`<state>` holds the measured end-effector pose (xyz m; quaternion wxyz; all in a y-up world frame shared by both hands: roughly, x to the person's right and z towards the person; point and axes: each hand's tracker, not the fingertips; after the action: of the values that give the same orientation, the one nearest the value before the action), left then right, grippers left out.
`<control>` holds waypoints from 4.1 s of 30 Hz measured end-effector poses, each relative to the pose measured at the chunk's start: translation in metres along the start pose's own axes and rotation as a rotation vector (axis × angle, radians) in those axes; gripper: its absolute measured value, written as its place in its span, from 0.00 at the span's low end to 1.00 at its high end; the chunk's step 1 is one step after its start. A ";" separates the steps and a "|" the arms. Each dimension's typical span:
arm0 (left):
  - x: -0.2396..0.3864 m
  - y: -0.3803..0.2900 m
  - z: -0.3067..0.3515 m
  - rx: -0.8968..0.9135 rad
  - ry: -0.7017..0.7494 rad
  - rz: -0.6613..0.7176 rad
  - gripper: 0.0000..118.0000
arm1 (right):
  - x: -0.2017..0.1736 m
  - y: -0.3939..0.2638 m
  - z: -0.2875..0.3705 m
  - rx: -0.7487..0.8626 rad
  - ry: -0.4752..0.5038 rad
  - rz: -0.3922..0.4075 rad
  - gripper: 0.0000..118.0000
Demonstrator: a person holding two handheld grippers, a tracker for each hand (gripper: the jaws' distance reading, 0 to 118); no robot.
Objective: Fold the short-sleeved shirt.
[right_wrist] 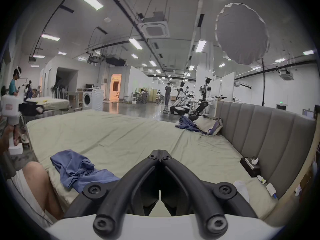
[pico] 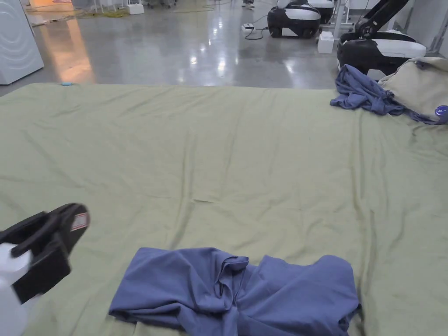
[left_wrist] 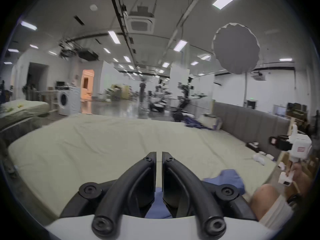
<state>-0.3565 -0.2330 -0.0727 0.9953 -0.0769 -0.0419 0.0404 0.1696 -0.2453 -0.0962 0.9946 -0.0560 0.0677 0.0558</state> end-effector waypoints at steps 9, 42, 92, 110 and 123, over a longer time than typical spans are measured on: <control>-0.012 -0.010 -0.001 -0.086 0.025 -0.050 0.28 | -0.004 -0.004 -0.005 -0.048 0.012 -0.002 0.02; -0.048 -0.080 -0.205 -0.951 -0.378 0.470 0.62 | -0.014 -0.011 -0.015 -0.122 0.078 0.064 0.02; 0.147 -0.052 -0.240 -0.869 -0.229 0.125 0.42 | -0.003 -0.017 -0.017 -0.161 0.074 0.063 0.02; 0.152 -0.084 -0.235 -0.815 -0.220 0.127 0.07 | -0.005 -0.015 -0.016 -0.165 0.077 0.077 0.02; 0.120 -0.013 -0.155 -0.411 -0.263 -0.019 0.05 | -0.007 -0.007 -0.019 -0.149 0.087 0.072 0.02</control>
<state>-0.2227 -0.2585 -0.2144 0.9451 -0.2715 -0.1790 0.0314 0.1614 -0.2551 -0.1130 0.9811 -0.1297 0.1084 0.0941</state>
